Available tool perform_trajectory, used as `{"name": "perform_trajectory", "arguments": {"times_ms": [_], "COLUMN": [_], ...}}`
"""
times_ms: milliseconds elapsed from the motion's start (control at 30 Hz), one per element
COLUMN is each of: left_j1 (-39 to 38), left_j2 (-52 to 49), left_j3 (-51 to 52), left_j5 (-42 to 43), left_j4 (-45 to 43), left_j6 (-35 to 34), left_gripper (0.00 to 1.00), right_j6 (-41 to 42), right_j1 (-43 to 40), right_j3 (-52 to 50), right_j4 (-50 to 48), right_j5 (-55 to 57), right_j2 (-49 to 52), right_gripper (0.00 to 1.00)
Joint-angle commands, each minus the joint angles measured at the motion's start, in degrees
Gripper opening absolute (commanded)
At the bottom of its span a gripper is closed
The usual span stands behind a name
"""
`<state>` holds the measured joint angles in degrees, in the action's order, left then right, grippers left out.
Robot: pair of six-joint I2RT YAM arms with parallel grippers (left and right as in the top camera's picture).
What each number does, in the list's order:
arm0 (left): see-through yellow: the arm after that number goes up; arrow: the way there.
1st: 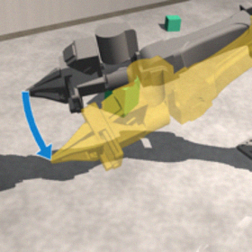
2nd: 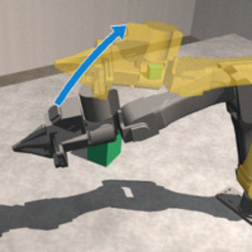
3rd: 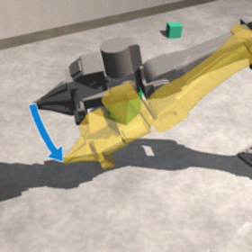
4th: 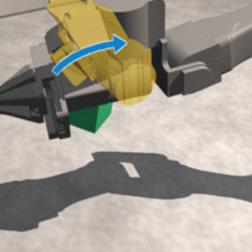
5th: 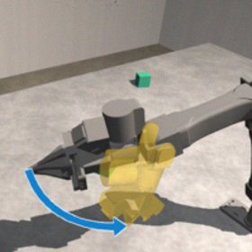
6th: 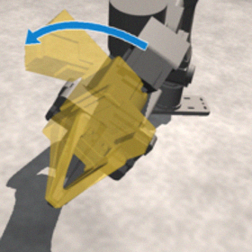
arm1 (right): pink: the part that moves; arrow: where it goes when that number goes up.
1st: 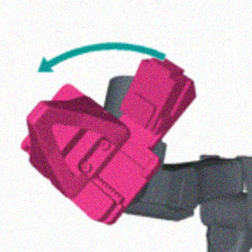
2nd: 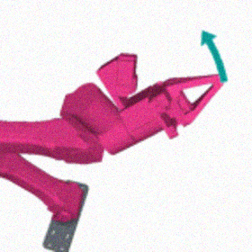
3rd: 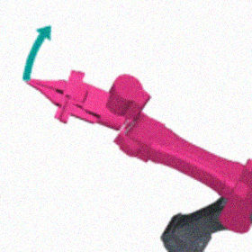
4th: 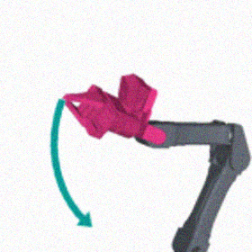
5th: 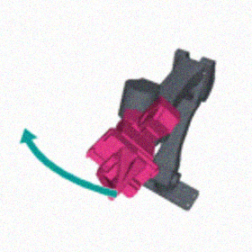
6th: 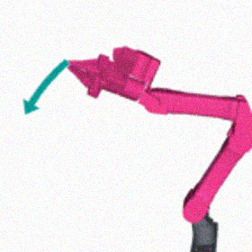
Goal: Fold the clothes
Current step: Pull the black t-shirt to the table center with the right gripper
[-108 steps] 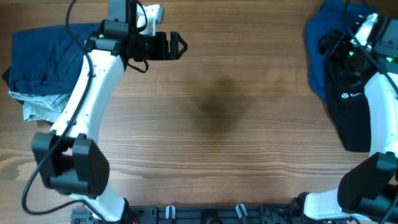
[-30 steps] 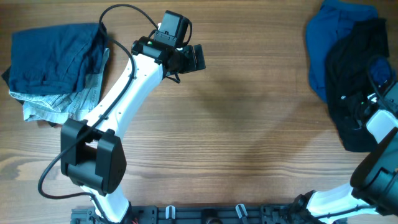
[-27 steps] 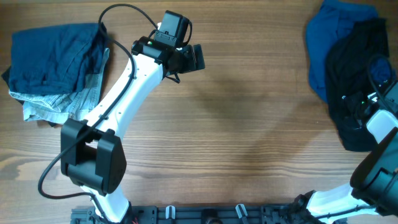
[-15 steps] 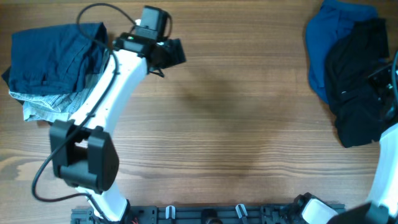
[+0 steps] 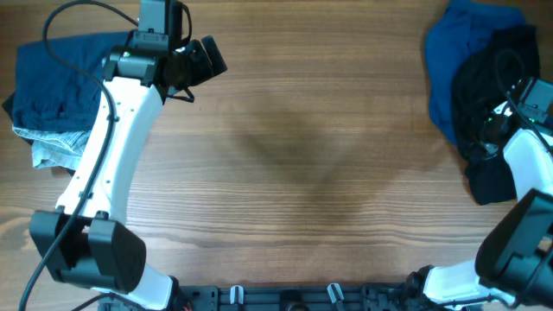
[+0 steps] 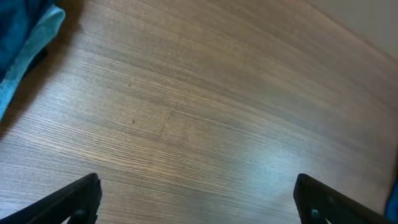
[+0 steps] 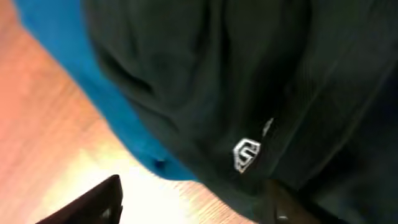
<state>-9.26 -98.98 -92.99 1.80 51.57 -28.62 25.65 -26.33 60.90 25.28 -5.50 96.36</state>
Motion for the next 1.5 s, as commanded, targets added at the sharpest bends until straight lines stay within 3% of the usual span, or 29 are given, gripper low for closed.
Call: {"name": "perform_trajectory", "arguments": {"times_ms": [0,167,233,400,533,667,833,1067,1267,1400,1467], "left_j1": [0.0,0.0,0.0,0.0,0.0,0.1,0.2,1.4,1.8,3.0,3.0], "left_j2": [-1.4,-1.6,-1.6,-1.6,-1.6,-1.6,0.6,11.9,12.0,12.0,12.0], "left_j3": [-0.3,-0.3,-0.3,-0.3,-0.3,-0.3,-0.3,-0.3,-0.3,-0.3,-0.3], "left_j5": [0.7,0.7,0.7,0.7,0.7,0.7,0.7,-1.7,-3.8,-3.8,-3.8], "left_j4": [0.2,0.2,0.2,0.2,0.2,0.2,0.0,1.0,1.9,2.3,2.1], "left_j6": [-0.2,-0.2,-0.2,-0.2,-0.2,-0.2,0.0,1.4,1.8,1.8,1.8], "left_gripper": [0.98,0.99,0.99,0.99,0.99,1.00,0.99,0.99,1.00,1.00,1.00], "right_j6": [-0.1,0.0,0.0,0.0,-4.0,-10.7,-11.9,-8.9,-8.0,-9.7,-12.4], "right_j1": [-1.2,-1.5,-1.5,-1.5,-1.5,0.9,14.8,39.8,47.1,47.4,47.4], "right_j3": [0.4,0.2,0.1,0.2,3.4,12.1,19.9,21.0,21.0,24.1,26.8], "right_j4": [-0.2,0.3,-0.7,-5.8,-4.9,4.7,9.9,8.0,6.7,12.3,16.2], "right_j5": [3.9,7.3,8.2,6.4,-2.1,-16.6,-18.1,-12.1,-17.1,-17.8,-19.6], "right_j2": [0.7,1.4,2.7,8.5,2.4,-7.5,-16.3,-14.2,-8.6,-9.6,-9.6], "right_gripper": [0.76,0.75,0.65,0.04,0.04,0.04,0.04,0.04,0.05,0.15,0.34]}}
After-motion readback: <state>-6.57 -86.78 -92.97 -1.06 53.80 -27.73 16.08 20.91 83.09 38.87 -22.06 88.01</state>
